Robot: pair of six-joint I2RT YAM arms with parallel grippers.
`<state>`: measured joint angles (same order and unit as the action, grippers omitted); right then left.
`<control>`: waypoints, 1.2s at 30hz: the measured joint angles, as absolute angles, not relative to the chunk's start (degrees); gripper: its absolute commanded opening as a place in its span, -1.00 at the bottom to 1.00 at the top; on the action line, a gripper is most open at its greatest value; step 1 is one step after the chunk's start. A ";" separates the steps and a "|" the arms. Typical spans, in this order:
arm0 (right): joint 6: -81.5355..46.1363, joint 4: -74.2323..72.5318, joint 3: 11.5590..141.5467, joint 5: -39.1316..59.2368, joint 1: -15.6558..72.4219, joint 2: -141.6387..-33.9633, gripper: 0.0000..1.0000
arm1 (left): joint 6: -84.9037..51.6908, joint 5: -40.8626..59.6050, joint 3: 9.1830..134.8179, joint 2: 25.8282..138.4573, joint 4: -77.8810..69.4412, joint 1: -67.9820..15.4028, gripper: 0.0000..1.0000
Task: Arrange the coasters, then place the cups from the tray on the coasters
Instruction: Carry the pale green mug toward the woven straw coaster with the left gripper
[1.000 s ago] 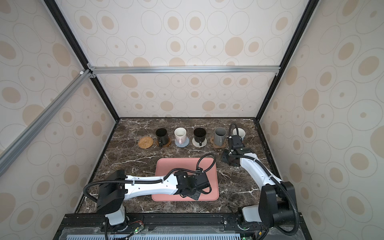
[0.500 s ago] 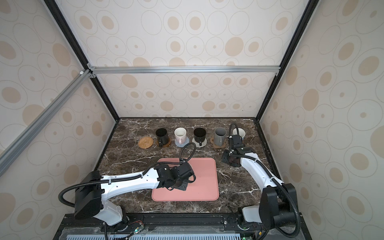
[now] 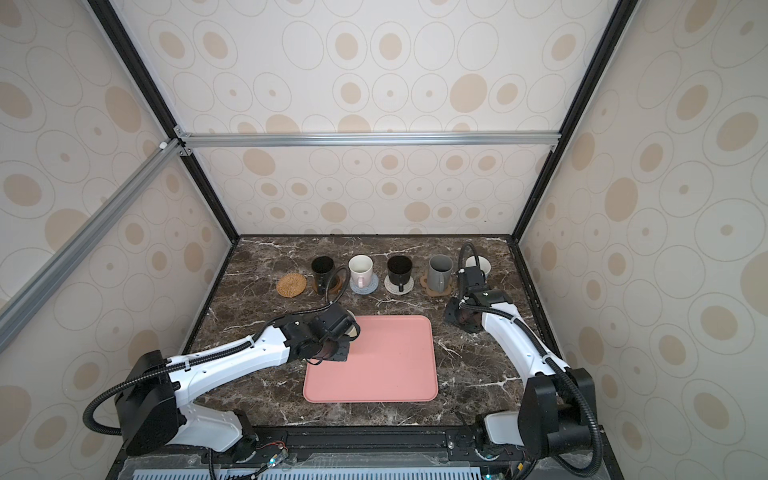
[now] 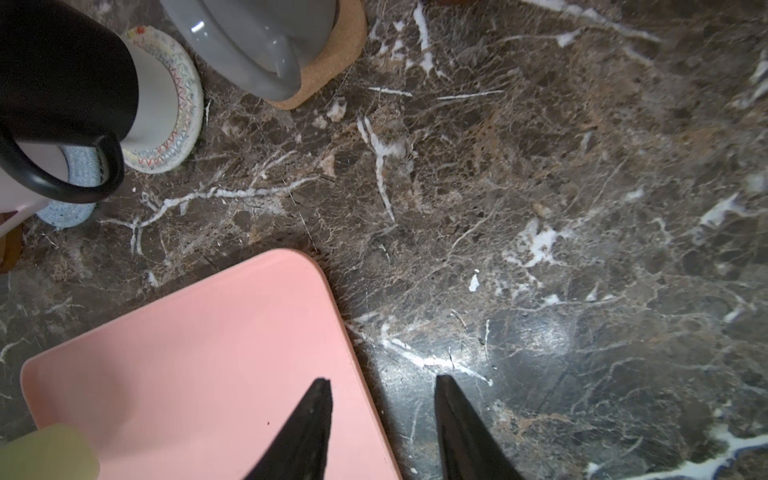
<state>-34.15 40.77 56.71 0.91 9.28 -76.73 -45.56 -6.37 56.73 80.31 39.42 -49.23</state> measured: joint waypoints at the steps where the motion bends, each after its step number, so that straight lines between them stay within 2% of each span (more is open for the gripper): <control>1: -34.26 41.08 56.88 0.84 9.28 -76.73 -0.12 | -44.86 -6.07 56.51 79.90 39.40 -48.05 -0.74; 23: -35.14 43.09 60.49 -0.19 9.28 -78.87 -0.12 | -29.12 -2.63 55.53 78.32 37.98 -22.04 -0.74; 36: -35.14 44.77 61.73 -0.93 9.28 -78.96 -0.12 | -22.48 -1.37 58.78 83.31 34.65 -11.64 -0.75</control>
